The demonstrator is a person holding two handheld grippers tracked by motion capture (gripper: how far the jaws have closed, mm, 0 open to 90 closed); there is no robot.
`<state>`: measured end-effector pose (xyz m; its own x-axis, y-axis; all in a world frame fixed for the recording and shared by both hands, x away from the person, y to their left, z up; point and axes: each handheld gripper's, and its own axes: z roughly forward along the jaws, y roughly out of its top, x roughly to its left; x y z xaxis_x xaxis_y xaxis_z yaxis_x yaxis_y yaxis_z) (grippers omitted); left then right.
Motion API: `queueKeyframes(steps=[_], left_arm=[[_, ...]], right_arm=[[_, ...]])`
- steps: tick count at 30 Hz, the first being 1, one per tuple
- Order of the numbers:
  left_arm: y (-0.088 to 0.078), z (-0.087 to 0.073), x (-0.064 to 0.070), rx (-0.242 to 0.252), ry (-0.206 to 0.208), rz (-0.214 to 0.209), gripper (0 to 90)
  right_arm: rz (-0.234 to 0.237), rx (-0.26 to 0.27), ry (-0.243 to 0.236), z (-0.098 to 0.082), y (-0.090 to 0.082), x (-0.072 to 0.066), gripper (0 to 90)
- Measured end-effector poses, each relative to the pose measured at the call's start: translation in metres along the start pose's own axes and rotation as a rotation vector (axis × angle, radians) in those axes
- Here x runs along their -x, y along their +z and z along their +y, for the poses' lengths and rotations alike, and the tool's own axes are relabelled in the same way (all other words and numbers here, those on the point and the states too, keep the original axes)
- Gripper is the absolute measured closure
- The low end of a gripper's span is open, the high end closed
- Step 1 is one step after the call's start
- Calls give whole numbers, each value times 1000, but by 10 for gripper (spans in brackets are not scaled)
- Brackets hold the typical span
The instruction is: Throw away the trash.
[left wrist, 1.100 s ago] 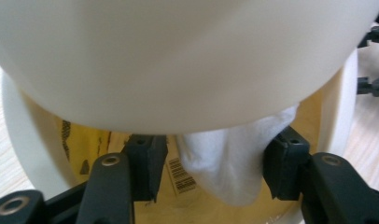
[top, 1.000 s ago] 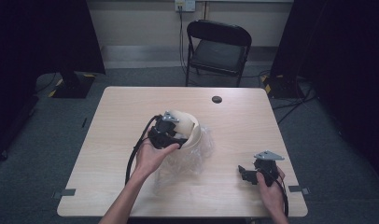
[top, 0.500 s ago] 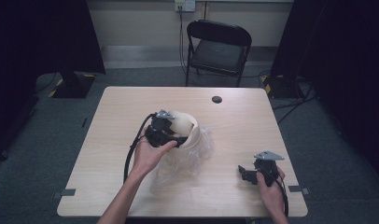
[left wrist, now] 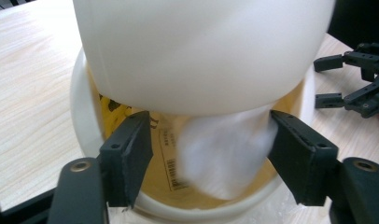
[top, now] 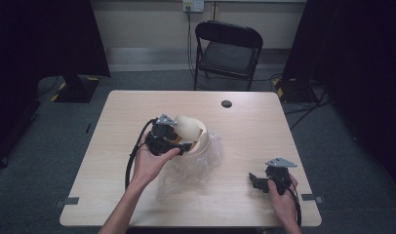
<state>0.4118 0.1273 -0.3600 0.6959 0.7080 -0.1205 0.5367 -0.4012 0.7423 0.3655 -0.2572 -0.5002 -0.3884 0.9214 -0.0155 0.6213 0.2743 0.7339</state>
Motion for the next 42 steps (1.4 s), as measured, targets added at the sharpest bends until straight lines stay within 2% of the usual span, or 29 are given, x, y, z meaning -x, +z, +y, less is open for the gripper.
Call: queueKeyframes(steps=[4, 6, 8, 10, 11, 12, 15, 17, 19, 21, 25, 32, 33, 36, 40, 42], left_arm=[[-5, -2, 1, 12, 11, -1, 302], [-7, -5, 1, 26, 0, -8, 301], [-10, -6, 0, 36, 13, -10, 302], [-13, -8, 1, 57, -3, -17, 297], [-16, -9, -1, 61, 18, -17, 297], [-18, -10, -1, 64, 19, -11, 297], [-25, -13, -3, 110, 0, -21, 297], [-29, -15, -5, 121, 1, -8, 297], [-33, -16, -9, 153, 6, 3, 294], [-37, -18, -13, 173, -9, 8, 291], [-45, -22, -21, 174, -11, 49, 261], [-54, -40, -32, 181, -62, 67, 221], [-56, -43, -33, 178, -52, 73, 212], [-62, -51, -38, 181, -70, 87, 197], [-72, -65, -44, 199, -110, 93, 176], [-77, -72, -45, 208, -106, 92, 172]], right_arm=[[0, 0, 0, 0, 0, 0, 124], [0, 0, 1, 0, 0, 0, 124], [0, 0, -1, 0, 0, 0, 124], [0, 0, 0, 0, 0, 0, 124], [0, 0, 0, 0, 0, 0, 124], [0, 0, 0, 0, 0, 0, 124], [0, 0, 0, 0, 0, 0, 124], [0, 0, 0, 0, 0, 0, 124], [0, 0, 0, 0, 0, 0, 124], [0, 0, 0, 0, 0, 0, 124], [0, 0, 0, 0, 0, 0, 124], [0, 0, 0, 0, 0, 0, 124], [0, 0, 1, 0, 0, 0, 124], [0, 0, 0, 0, 0, 0, 124], [0, 0, 1, 0, 0, 0, 124], [0, 0, 1, 0, 0, 0, 124]])
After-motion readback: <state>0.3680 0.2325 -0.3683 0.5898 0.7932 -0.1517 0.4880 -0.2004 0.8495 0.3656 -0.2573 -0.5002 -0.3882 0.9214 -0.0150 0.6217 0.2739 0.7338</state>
